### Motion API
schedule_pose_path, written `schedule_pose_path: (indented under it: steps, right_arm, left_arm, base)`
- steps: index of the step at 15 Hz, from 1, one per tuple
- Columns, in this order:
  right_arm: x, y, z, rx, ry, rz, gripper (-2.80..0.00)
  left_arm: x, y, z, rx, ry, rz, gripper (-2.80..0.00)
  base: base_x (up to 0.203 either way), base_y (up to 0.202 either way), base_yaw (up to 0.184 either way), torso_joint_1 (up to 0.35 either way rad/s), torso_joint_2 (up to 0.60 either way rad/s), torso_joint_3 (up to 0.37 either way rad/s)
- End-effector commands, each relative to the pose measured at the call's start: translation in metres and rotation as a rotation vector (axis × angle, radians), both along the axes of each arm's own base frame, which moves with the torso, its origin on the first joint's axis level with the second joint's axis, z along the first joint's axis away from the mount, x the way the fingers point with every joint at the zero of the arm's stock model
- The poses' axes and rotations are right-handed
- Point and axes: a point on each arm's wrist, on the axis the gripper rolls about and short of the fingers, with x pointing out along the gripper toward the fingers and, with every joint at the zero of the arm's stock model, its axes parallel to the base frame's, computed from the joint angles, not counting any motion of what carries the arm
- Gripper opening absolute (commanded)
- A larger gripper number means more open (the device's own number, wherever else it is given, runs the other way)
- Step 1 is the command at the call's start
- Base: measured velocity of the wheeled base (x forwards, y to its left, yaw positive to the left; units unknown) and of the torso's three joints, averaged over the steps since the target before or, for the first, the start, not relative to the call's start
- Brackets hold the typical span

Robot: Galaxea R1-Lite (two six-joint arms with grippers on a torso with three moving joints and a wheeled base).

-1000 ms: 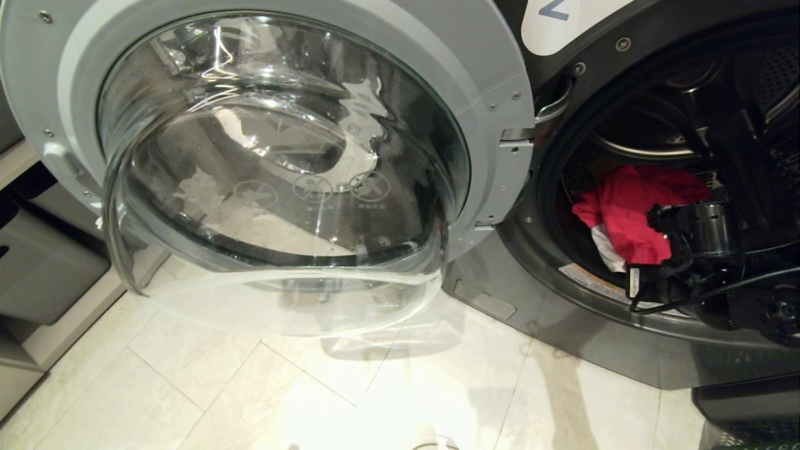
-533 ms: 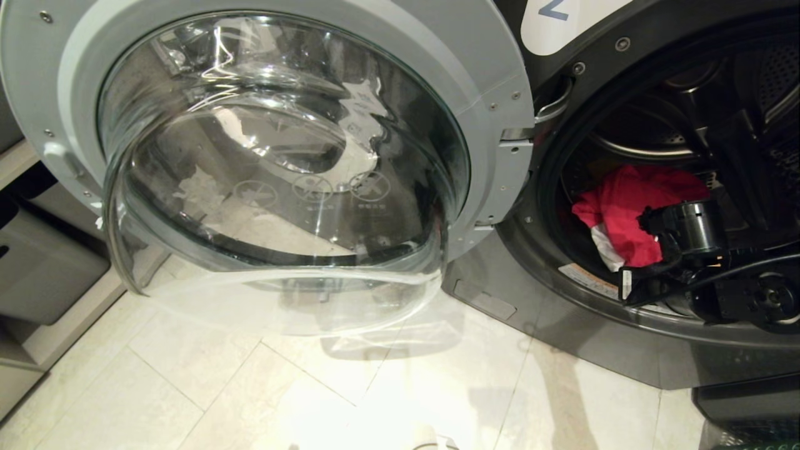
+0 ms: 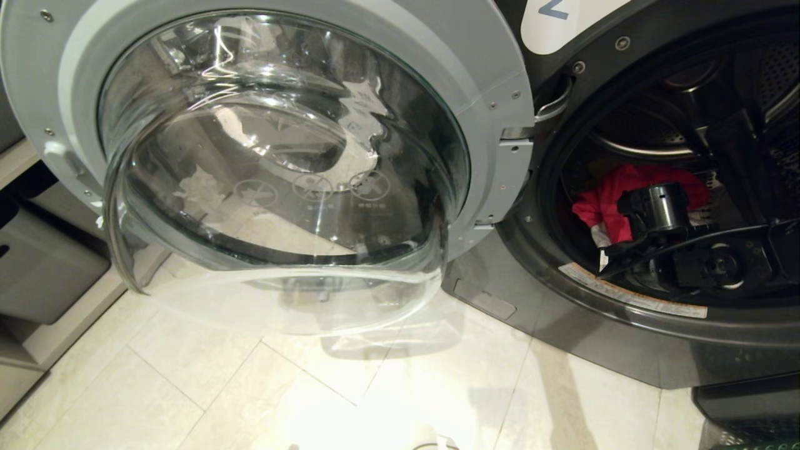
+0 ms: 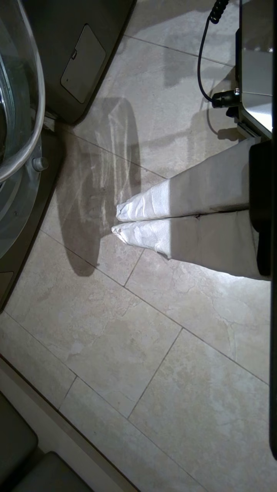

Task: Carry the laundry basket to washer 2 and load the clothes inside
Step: Place the clothes into the washing machine

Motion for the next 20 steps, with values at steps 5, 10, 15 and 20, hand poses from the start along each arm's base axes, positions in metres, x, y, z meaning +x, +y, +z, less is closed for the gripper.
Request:
schedule_pose_path:
  steps: [5,10,15,20]
  right_arm:
    - [0.041,-0.008,0.009,-0.062,-0.070,-0.117,-2.80]
    - [0.073,-0.019,0.034,-0.137,-0.167,-0.185,-2.80]
    - [0.103,-0.039,0.038,-0.206,-0.230,-0.352,-2.80]
    - [0.070,-0.051,0.078,-0.199,-0.292,-0.404,-2.80]
  left_arm:
    - [0.000,0.000,0.000,0.000,-0.001,0.000,-2.80]
    - [0.000,0.000,0.000,0.000,-0.001,0.001,-2.80]
    - [0.000,0.000,0.000,0.000,-0.001,0.000,-2.80]
    - [0.000,0.000,0.000,0.000,-0.001,0.000,-2.80]
  base:
    - [0.000,0.000,0.000,0.000,0.00,0.000]
    - [0.000,0.000,0.000,0.000,0.00,0.000]
    - [0.000,0.000,0.000,0.000,0.00,0.000]
    - [0.000,0.000,0.000,0.000,0.00,0.000]
